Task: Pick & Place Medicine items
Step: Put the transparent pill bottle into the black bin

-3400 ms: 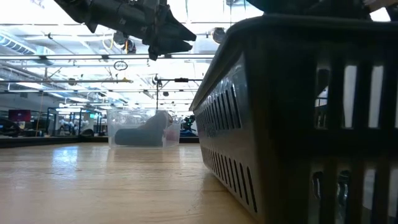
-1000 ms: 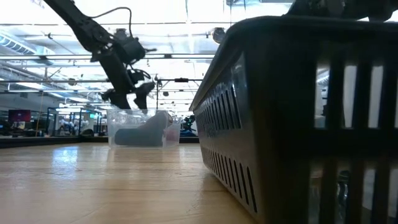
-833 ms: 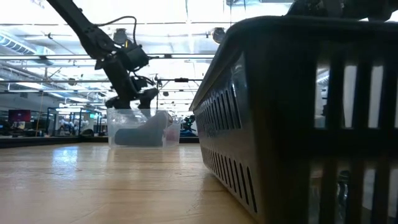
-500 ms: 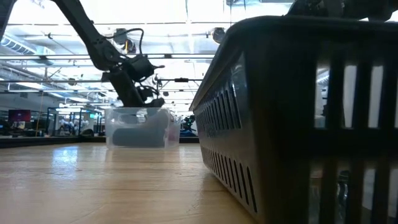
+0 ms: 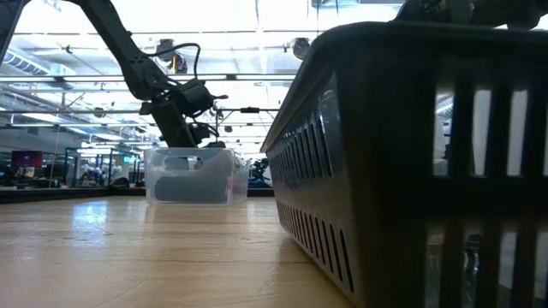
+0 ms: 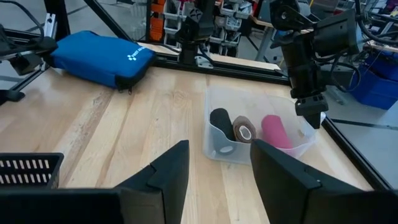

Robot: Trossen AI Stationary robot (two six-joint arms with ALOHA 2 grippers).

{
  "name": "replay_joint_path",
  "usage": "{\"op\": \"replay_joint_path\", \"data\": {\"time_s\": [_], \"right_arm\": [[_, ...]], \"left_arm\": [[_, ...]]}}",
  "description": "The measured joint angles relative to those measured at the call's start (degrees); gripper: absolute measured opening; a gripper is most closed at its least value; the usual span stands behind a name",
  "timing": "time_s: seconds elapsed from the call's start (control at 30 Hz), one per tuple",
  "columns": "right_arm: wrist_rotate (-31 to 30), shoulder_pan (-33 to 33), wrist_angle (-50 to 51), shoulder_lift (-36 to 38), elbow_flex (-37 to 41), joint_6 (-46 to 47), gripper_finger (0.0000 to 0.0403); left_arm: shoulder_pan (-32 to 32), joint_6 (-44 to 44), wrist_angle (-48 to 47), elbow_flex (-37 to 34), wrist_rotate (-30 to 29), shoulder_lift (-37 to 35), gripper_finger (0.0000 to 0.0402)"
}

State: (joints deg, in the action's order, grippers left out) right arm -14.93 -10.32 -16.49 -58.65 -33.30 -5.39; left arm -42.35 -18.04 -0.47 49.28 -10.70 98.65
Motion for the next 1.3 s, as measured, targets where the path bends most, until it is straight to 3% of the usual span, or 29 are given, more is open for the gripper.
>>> {"op": "replay_joint_path", "data": {"time_s": [0.23,0.5,0.67,0.8,1.0,1.13,1.3], "right_arm": [[0.0,0.0,0.0,0.0,0.0,0.2,0.016],[0.0,0.0,0.0,0.0,0.0,0.1,0.016],[-0.1,0.0,0.0,0.0,0.0,0.2,0.016],[-0.2,0.0,0.0,0.0,0.0,0.2,0.016],[-0.2,0.0,-0.6,0.0,0.0,0.2,0.016],[-0.2,0.0,-1.5,0.0,0.0,0.2,0.016],[-0.2,0.0,-2.1,0.0,0.0,0.2,0.016]], "left_arm": [[0.0,0.7,0.8,0.0,0.0,0.0,0.0145],[-0.2,2.7,-0.5,-0.1,-0.6,-3.1,0.0163],[0.3,5.5,-4.0,-0.1,-1.2,-11.3,0.0167],[2.3,5.9,-6.7,-0.1,4.4,-19.1,0.0145],[11.2,4.9,-7.4,0.0,12.6,-26.9,0.0156],[21.4,6.6,-7.0,0.0,13.2,-27.5,0.0172],[34.3,8.8,-5.3,0.0,10.8,-25.0,0.0155]]}}
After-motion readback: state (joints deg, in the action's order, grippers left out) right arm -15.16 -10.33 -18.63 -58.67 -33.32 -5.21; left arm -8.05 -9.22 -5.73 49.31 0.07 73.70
